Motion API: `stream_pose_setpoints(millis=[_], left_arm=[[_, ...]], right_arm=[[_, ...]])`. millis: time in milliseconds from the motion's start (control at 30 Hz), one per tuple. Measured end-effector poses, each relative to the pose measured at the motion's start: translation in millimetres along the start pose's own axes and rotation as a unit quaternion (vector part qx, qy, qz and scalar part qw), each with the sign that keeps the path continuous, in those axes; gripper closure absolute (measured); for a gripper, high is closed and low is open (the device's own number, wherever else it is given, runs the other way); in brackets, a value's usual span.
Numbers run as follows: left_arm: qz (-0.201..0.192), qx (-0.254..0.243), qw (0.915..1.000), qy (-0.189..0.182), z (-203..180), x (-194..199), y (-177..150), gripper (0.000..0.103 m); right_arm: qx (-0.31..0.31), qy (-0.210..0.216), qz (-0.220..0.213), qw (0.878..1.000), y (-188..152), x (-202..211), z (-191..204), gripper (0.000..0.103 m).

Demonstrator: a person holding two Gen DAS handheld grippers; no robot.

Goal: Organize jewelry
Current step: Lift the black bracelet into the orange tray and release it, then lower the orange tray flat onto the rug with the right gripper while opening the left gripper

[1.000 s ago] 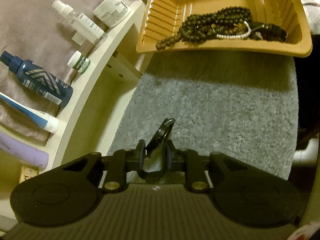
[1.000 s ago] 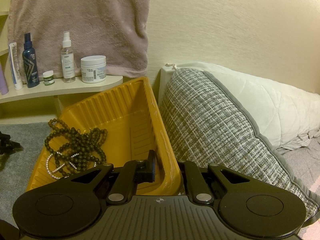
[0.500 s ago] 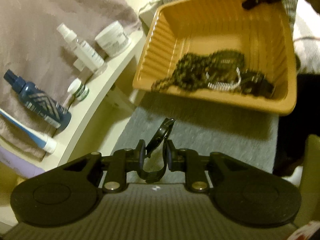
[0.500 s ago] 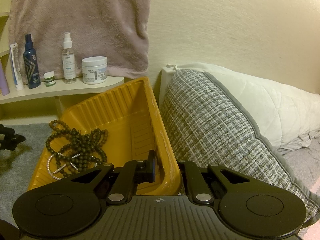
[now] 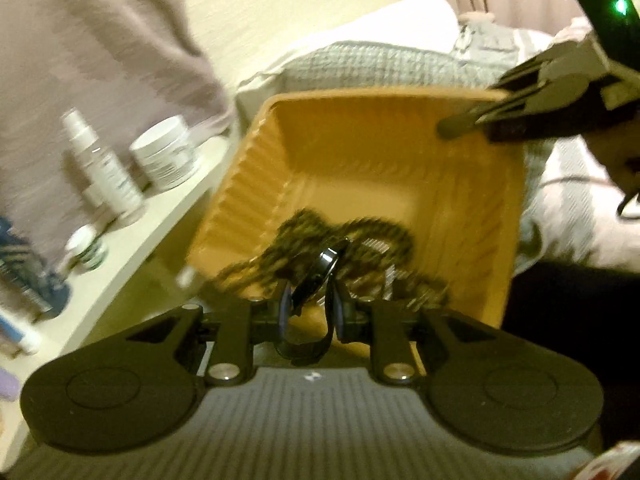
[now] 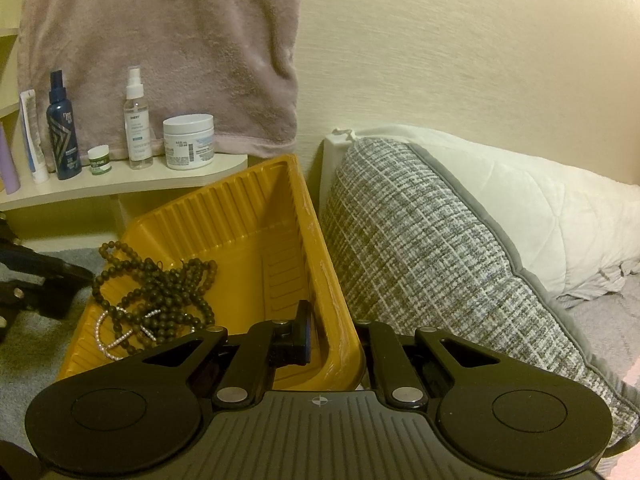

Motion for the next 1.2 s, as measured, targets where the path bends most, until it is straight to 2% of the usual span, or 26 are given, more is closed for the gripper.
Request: stream_pose_setpoints(millis=[267,400,533,700,867,1067,1200], left_arm=[[-0.010,0.008,0.9989,-0.046,-34.6,-27.0,21.6,0.084],[-0.011,0.015,0.9983,-0.056,-42.6,-33.5,26.1,0.084],[-0.024,0.031,0.9976,-0.057,-41.4,-31.7,30.1,0.079],[-0.035,0.061,0.9972,-0.024,-21.8,-15.4,23.0,0.076],[-0.044,0.122,0.9913,0.018,3.8,10.8,1.7,0.075],[-0.050,0.185,0.9794,0.064,23.7,37.9,-27.4,0.071],[-0.055,0.238,0.9659,0.086,31.5,52.6,-46.8,0.065]], right_arm=[[-0.003,0.004,0.000,1.000,-1.2,-1.9,-1.5,0.094],[-0.005,0.005,0.000,1.000,-2.2,-2.3,-3.3,0.094],[-0.008,0.006,0.002,1.000,-3.7,-3.0,-4.8,0.094],[-0.017,0.009,0.006,1.000,-7.8,-6.3,-8.2,0.094],[-0.038,0.018,0.015,0.999,-13.6,-15.2,-16.3,0.093],[-0.066,0.034,0.030,0.997,-24.8,-29.5,-29.0,0.091],[-0.087,0.044,0.039,0.994,-33.6,-36.1,-36.0,0.089]])
Point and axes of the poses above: each gripper's, at about its wrist camera, not at the fingertips, and x roughly against the way its jaws point, z to its left, y to its top, the point moved 9 cm from there along -x, roughly the way its jaws point, and after that the axes turned 6 degrees about -y, right-handed, at the moved point
